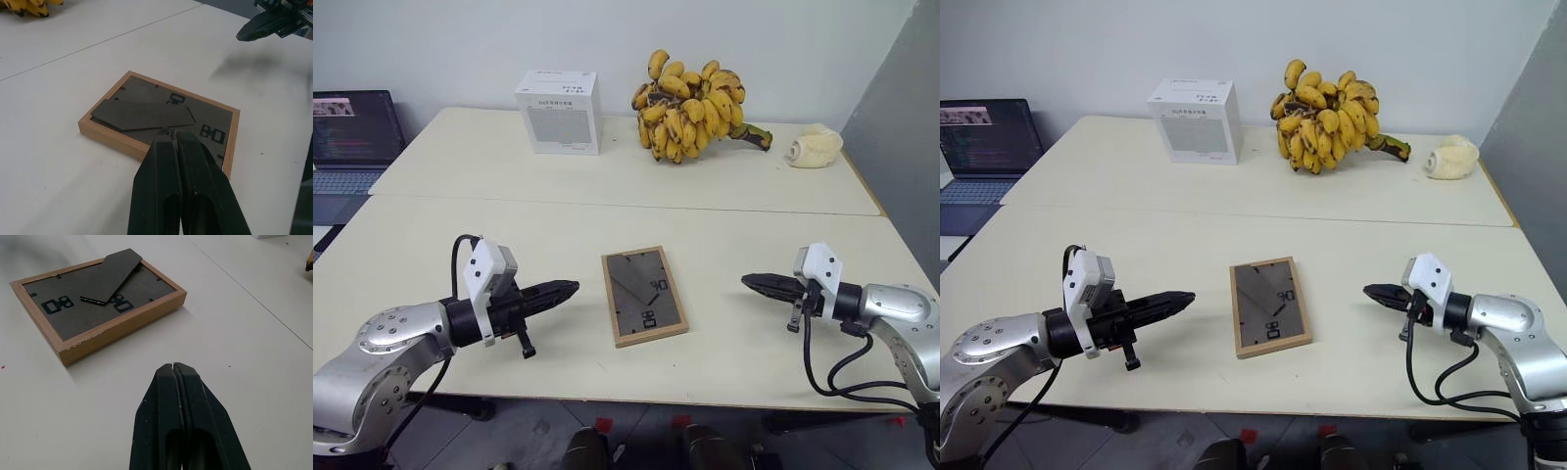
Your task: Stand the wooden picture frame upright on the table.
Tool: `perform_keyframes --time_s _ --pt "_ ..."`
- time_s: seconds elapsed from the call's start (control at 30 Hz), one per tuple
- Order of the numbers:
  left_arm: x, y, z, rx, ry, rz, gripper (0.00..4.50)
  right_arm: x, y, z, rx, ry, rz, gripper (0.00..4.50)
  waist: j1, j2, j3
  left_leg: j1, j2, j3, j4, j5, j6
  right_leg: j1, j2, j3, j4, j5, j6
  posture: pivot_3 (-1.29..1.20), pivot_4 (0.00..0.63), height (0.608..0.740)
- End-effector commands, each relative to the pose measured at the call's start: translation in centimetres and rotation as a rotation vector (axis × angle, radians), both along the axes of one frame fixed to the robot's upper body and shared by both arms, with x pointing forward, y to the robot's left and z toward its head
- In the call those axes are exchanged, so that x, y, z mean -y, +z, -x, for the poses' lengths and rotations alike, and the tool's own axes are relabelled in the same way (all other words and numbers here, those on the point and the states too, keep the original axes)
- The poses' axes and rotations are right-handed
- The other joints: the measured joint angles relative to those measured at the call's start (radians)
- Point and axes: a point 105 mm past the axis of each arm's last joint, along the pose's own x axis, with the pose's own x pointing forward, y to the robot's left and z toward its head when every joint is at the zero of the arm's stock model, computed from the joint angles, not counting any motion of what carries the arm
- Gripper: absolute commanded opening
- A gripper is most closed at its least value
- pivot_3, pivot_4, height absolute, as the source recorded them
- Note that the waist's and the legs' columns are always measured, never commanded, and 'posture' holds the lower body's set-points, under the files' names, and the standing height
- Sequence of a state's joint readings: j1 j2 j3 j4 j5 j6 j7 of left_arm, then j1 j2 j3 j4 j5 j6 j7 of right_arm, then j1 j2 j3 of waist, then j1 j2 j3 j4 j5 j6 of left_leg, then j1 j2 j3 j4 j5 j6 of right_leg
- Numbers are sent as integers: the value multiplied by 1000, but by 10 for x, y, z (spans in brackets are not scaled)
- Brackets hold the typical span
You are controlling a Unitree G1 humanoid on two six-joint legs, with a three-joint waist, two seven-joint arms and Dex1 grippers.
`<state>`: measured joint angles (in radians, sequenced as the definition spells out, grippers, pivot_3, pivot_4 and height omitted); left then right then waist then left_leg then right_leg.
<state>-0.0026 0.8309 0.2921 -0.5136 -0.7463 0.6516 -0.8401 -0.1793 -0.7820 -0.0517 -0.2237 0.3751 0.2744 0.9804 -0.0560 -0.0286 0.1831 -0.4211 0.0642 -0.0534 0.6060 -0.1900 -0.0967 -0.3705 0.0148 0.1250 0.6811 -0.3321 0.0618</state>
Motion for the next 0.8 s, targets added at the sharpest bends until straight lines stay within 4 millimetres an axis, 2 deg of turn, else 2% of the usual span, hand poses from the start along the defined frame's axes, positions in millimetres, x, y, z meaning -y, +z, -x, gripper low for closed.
perform_keyframes --time_s 0.03,0.5,0.8 --pt "3 13 1 66 -5 -18 33 -5 8 0 37 24 -2 25 0 0 0 0 0 0 0 0 0 0 0 0 0 0 0 0 150 740" --pt "3 15 -7 76 43 -1 33 -3 4 -3 43 12 -1 25 1 0 0 0 0 0 1 0 0 0 0 0 1 0 0 0 150 740" --pt "-4 12 -12 74 82 -10 33 -4 -2 -3 52 1 9 25 1 0 0 0 0 0 1 0 0 0 0 0 1 2 -4 0 150 740"
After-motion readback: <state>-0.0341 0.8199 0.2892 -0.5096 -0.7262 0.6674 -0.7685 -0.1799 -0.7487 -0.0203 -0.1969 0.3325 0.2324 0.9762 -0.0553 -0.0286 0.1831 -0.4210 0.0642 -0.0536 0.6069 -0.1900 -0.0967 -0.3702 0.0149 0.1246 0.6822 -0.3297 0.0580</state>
